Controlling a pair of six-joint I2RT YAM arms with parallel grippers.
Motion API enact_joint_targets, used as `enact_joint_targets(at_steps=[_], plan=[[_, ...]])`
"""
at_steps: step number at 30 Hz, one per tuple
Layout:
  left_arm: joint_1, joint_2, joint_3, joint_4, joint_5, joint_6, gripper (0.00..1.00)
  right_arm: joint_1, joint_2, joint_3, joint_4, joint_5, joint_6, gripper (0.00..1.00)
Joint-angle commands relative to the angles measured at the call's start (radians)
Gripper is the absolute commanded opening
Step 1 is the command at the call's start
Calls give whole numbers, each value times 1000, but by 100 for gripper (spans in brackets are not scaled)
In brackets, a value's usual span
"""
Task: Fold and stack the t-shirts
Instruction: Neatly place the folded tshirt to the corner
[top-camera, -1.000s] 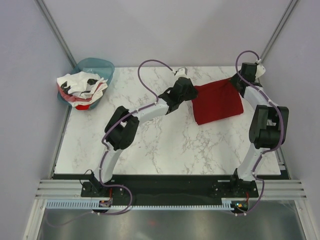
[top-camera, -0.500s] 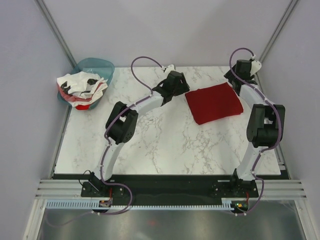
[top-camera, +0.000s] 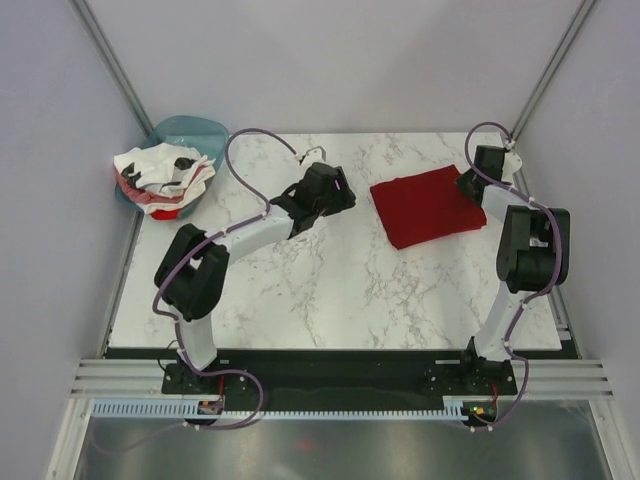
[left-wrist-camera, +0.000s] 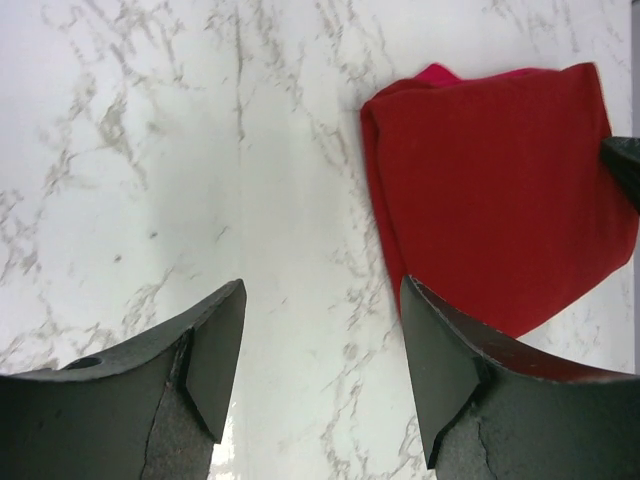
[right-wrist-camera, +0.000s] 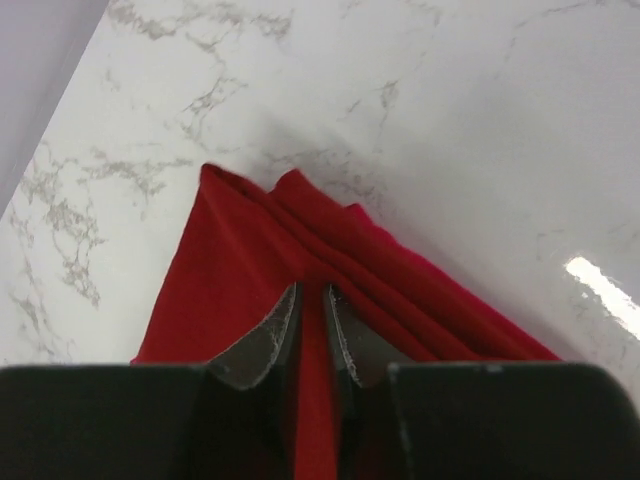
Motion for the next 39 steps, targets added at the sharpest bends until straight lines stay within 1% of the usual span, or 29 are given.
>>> enact_joint_targets(at_steps=[1,4,5,6,7,8,10,11,12,13,14,16,17,19,22,25,28,29,32,34,39], plan=[[4,-97,-99,53,-31,-23,71,-52,36,-11,46,14,57,22],[8,-137,-151,58,-25,-28,71,-63,53,-7,72,11,42,30],[11,-147,-162,58,-18,-28,71,-62,40,-8,86,-7,32,49],[16,-163,-166,58,-7,-27,71,-50,26,-14,107,-18,15,53],[26,-174,-172,58,5,-25,71,-33,-15,-18,122,14,-26,57],[34,-188,-192,59,7,-22,71,19,-38,-5,109,55,-59,62],[69,-234,-220,58,28,-34,75,81,-92,4,86,161,-119,66],[91,-251,-240,59,60,-45,75,102,-142,5,83,248,-171,70],[118,-265,-298,138,102,-69,75,174,-166,2,84,270,-192,70],[178,-294,-330,179,177,-86,75,199,-202,-1,90,280,-220,70],[204,-303,-379,218,202,-115,75,246,-216,-8,98,264,-260,70],[270,-315,-404,225,252,-129,75,283,-226,1,60,223,-269,68],[283,-315,-412,225,265,-131,75,314,-229,-1,46,196,-269,68],[310,-317,-415,225,288,-132,75,334,-232,-19,24,163,-248,65],[323,-323,-421,225,300,-131,76,388,-209,-56,11,86,-292,62],[327,-334,-425,227,311,-129,79,443,-148,-28,-75,34,-338,57],[327,-351,-442,225,303,-119,79,507,-100,-5,-78,-27,-352,52],[327,-357,-454,226,302,-116,79,545,-86,10,-89,-26,-364,52],[327,-357,-462,230,329,-100,80,593,-45,54,-118,-15,-384,53],[327,-331,-452,233,393,-86,81,596,-5,76,-143,-21,-387,53],[326,-314,-447,239,420,-85,81,595,56,124,-207,53,-398,52]])
